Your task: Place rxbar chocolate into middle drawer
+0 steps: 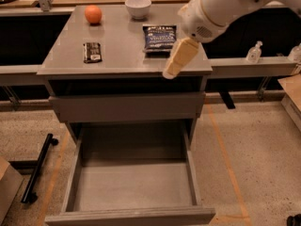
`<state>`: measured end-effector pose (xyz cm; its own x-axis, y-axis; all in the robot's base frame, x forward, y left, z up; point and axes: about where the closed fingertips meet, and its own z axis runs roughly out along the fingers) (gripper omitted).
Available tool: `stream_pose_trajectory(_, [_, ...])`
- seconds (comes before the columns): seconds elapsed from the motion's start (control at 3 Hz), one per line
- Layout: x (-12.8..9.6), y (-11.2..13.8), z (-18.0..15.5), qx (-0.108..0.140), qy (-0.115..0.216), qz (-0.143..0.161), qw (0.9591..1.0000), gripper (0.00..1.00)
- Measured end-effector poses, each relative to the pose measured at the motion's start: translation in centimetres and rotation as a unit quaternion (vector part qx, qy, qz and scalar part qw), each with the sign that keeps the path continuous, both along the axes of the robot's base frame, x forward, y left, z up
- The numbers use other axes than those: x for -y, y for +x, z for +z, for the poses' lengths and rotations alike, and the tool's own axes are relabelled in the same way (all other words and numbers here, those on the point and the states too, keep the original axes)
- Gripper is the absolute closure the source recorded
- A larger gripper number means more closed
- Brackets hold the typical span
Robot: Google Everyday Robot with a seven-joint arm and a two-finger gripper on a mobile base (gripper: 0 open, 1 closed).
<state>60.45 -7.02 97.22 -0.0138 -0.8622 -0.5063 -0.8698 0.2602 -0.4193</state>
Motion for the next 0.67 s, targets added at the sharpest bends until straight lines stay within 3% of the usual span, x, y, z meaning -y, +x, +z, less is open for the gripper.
stream_pose_trajectory(0.33, [-3.7,5.0,-0.8,0.009,0.023,0.018,0.9995,0.00])
stream_pose_trajectory(0.67, [-5.0,5.9,-0.9,0.009,0.029,0.025,0.9992,0.00])
